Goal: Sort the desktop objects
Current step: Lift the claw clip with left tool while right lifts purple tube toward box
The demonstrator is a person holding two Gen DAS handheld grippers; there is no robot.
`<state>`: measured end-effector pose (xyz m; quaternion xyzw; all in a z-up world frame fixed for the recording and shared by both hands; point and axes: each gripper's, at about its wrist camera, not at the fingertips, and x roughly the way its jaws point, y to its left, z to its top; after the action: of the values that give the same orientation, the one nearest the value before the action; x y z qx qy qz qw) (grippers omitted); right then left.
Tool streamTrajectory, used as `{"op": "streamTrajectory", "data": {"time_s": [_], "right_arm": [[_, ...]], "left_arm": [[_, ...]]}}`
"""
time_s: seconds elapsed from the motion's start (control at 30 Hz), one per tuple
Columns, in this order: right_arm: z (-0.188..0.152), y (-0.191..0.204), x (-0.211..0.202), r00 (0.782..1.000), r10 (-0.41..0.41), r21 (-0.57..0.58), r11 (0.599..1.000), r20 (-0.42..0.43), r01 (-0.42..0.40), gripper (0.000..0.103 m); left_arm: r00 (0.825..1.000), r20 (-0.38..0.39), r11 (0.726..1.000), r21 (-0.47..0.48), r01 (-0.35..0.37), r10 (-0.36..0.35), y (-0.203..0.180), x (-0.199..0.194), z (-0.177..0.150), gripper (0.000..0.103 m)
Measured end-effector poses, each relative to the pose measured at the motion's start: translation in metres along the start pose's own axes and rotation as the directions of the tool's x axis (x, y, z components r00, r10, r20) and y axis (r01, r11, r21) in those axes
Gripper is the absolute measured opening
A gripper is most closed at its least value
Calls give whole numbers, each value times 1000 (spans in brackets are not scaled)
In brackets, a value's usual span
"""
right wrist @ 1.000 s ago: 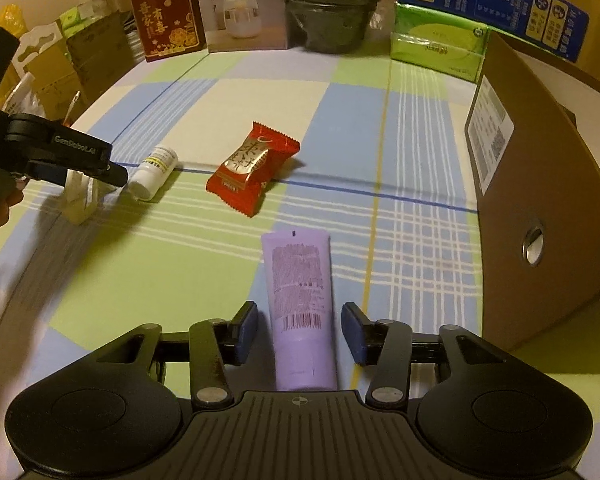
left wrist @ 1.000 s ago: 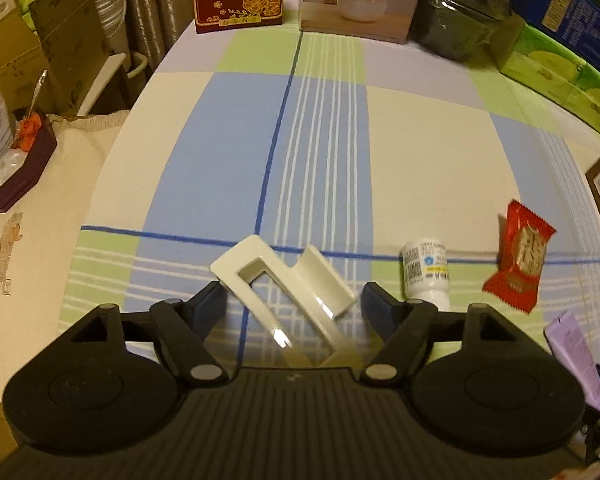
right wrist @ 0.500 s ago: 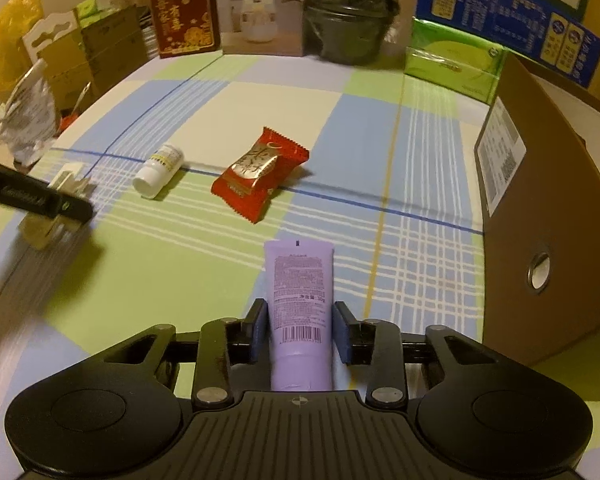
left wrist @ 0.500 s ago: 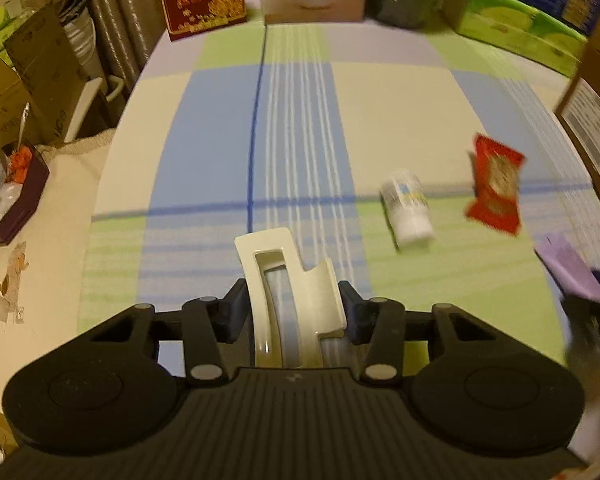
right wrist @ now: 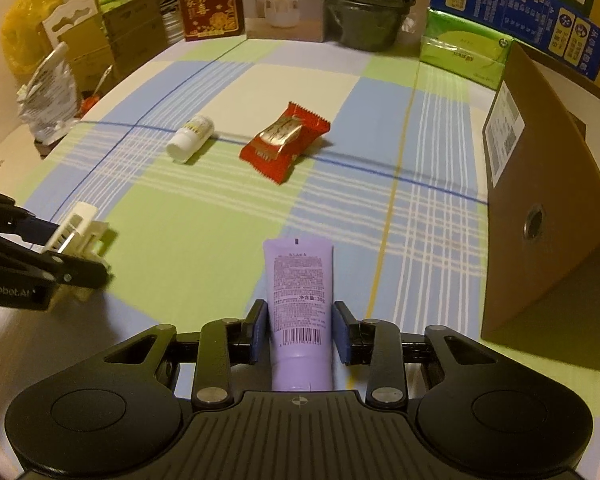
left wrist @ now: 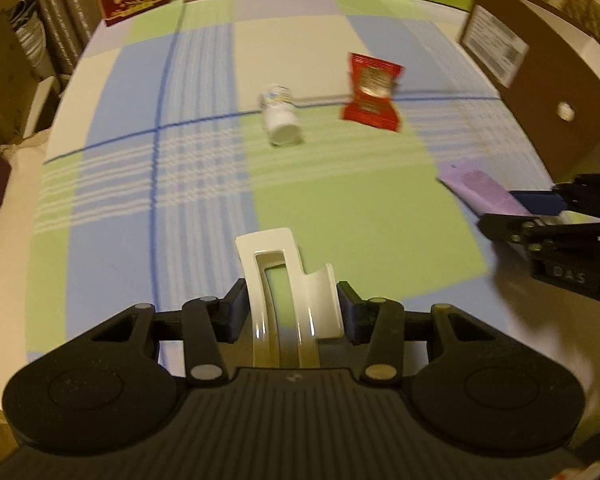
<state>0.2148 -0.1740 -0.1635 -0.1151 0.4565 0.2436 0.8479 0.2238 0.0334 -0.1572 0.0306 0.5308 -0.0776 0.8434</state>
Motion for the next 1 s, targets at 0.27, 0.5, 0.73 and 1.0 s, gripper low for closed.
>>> {"op": "streamTrajectory", "data": {"time_s": [0.27,0.5,0.73,1.0], "right_arm": [[-26,-9,-21,999,30,2,1000,-12,-30,31],[-47,-29,-40,999,25,43,999,-23,-24,31],[-64,-57,-63,1000,6,96,995,-15,-4,31],[-76,-86,-96,1000,16,120,993,19,-18,31]], "left_arm": [[999,-14,998,46,33,-33,-33,-9,-17,40],[998,-14,995,84,55,-54,-64,-14,-22,39],[997,5,989,127,74,-75,-90,-21,-17,37],[995,26,981,168,95,-101,-118,-32,-11,36]]}}
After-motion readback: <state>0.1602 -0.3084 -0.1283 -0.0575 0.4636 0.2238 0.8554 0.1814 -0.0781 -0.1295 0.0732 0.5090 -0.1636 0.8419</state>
